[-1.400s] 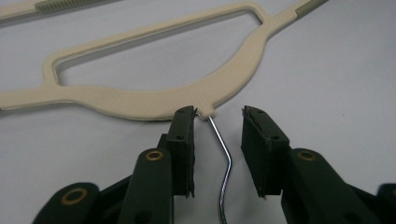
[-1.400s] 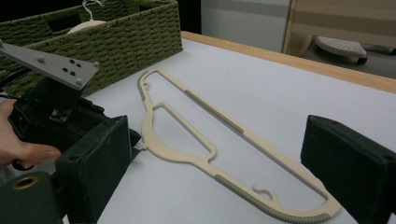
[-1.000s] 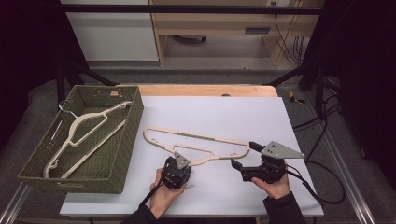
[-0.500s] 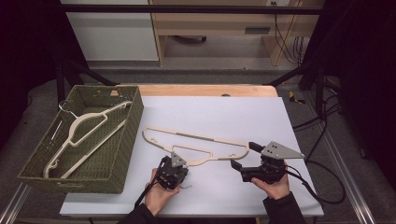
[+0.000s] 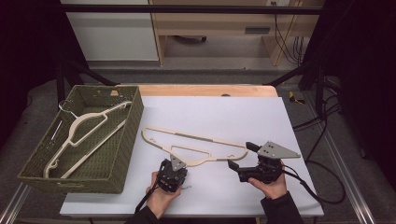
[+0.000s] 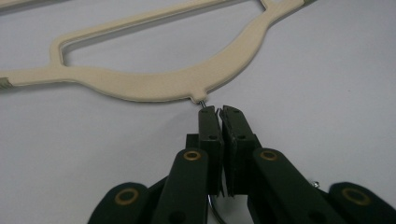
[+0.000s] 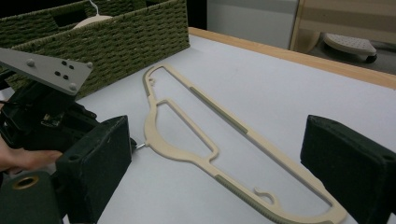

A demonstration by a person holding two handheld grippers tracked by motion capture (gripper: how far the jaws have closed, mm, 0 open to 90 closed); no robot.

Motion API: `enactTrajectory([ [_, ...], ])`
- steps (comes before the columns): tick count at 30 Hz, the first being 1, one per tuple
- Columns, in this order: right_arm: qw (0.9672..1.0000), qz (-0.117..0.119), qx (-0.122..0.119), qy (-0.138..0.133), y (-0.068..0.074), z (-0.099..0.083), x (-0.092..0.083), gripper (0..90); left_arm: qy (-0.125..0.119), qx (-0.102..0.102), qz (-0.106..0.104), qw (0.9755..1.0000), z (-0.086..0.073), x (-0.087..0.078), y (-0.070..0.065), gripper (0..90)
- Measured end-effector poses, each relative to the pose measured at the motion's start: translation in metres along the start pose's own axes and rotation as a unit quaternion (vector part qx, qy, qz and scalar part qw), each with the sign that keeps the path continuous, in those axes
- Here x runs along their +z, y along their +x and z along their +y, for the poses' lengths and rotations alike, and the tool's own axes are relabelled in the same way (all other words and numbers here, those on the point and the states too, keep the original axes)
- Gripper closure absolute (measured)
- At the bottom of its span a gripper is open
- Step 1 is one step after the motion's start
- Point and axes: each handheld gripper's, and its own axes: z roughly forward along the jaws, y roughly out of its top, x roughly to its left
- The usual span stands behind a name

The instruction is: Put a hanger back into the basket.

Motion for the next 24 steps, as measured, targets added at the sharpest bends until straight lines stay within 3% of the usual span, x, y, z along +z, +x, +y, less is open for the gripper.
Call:
enactTrajectory([
  [3, 1.0, 0.005, 0.002, 0.002, 0.003, 0.001, 0.005, 9.4, 0.001, 0.008, 0.005, 1.0, 0.0, 0.0, -0.002, 87.5],
  [8, 0.9996, 0.017, -0.005, 0.021, 0.01, -0.003, 0.018, 9.7, 0.003, 0.0, -0.008, 1.0, 0.001, -0.001, 0.002, 88.1],
  [11, 0.9989, 0.023, -0.011, 0.038, 0.013, -0.007, 0.031, 10.1, 0.003, 0.005, -0.018, 0.9998, 0.004, -0.006, 0.005, 89.0],
  [16, 0.9969, 0.035, -0.021, 0.067, 0.019, -0.012, 0.058, 11.3, 0.008, 0.018, -0.015, 0.9997, 0.012, -0.014, 0.008, 89.0],
  [24, 0.9928, 0.061, -0.046, 0.093, 0.032, -0.016, 0.097, 16.1, 0.004, 0.04, -0.013, 0.9991, 0.027, -0.035, 0.013, 89.1],
])
